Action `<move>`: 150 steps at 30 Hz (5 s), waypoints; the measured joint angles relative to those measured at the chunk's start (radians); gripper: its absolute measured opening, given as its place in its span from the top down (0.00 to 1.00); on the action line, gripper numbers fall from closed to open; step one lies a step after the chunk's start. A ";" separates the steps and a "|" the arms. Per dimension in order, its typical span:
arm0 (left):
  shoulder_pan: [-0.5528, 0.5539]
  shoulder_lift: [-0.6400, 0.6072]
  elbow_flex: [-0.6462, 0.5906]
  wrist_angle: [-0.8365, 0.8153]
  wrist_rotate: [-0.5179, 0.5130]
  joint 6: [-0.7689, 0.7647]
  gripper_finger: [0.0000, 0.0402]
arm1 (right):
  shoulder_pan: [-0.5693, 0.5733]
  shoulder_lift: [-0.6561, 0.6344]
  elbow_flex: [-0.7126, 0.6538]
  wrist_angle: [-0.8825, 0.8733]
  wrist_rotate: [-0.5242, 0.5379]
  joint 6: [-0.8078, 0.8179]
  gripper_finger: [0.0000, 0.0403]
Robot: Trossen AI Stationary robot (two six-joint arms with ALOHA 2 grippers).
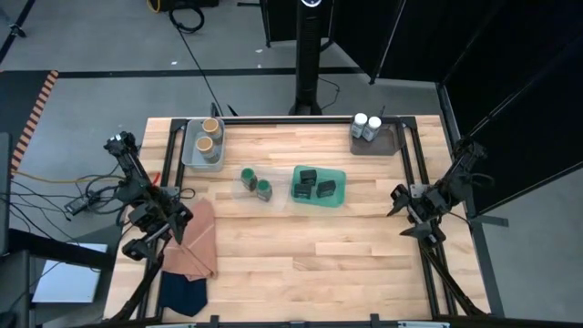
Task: Sort spices by type
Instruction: Return to Home Position
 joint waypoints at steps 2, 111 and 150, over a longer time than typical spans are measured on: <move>0.003 0.000 0.000 -0.011 -0.014 0.028 0.12 | -0.020 0.000 0.000 0.001 0.025 -0.028 0.30; 1.057 -0.090 0.000 -0.409 0.149 -0.209 0.12 | -1.186 0.000 0.000 -0.260 -0.958 0.019 0.31; 1.058 -0.090 0.001 -0.345 0.137 -0.299 0.12 | -1.186 0.000 0.000 -0.259 -0.959 0.020 0.31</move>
